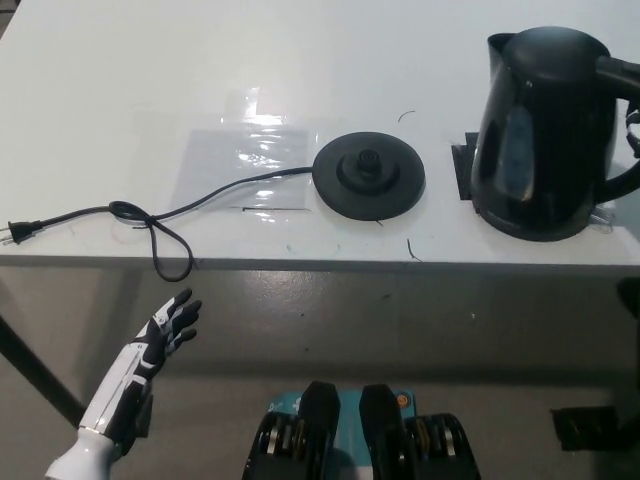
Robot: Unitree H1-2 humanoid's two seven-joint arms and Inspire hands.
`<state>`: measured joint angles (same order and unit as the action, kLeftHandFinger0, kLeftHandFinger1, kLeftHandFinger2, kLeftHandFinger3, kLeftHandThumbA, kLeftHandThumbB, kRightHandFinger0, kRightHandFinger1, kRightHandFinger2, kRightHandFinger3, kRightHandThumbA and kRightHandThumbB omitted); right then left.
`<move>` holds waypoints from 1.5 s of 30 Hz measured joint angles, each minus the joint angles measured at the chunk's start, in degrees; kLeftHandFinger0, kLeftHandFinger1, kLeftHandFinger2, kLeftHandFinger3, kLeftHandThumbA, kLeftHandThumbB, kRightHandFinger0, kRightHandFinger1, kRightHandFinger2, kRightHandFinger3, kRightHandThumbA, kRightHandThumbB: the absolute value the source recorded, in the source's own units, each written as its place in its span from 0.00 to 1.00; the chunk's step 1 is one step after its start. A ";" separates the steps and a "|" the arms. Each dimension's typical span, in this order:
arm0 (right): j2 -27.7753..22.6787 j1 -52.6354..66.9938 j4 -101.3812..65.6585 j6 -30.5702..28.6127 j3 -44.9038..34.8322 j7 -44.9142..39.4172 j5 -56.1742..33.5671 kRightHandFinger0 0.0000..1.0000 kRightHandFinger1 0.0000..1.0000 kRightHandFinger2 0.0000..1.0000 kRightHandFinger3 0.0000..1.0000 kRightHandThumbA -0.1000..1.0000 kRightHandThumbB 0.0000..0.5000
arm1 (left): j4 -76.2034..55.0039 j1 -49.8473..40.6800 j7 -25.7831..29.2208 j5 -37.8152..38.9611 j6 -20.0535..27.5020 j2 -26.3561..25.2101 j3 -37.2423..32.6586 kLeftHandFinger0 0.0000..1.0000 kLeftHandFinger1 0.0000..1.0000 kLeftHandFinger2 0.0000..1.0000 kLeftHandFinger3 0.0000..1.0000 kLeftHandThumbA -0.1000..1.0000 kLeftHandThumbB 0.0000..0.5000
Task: A kettle and its base are kept separately on the desk infront of the robot and the robot uses its right hand to lift the kettle by its handle and places it on its base to align it correctly.
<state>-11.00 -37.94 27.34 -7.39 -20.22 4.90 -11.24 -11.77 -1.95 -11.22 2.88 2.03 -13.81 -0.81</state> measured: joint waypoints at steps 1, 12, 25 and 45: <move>-0.01 0.00 0.01 0.00 -0.01 0.02 0.00 0.00 0.00 0.36 0.00 0.06 0.42 | 0.01 0.03 0.00 0.03 0.00 -0.02 0.01 1.00 1.00 1.00 1.00 1.00 0.26; -0.19 -0.14 0.15 -0.01 0.04 0.88 0.48 0.00 0.19 0.61 0.56 0.00 0.29 | 0.09 0.46 -0.58 0.37 0.00 -0.21 0.18 1.00 1.00 1.00 1.00 1.00 0.23; 1.09 -3.88 -1.95 0.77 2.26 1.13 0.73 0.00 0.23 0.62 0.56 0.00 0.32 | 0.33 0.49 -0.62 0.49 0.00 -0.21 0.23 1.00 1.00 1.00 1.00 1.00 0.25; 4.00 -8.77 -1.15 1.81 7.29 1.21 2.06 0.01 0.40 0.76 0.70 0.00 0.29 | 0.50 0.44 -0.63 0.40 -0.05 -0.21 0.24 1.00 1.00 1.00 1.00 1.00 0.33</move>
<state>-7.00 -46.71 26.20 -5.58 -12.93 6.11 -9.19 -11.27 -1.52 -11.85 3.28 1.98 -14.02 -0.57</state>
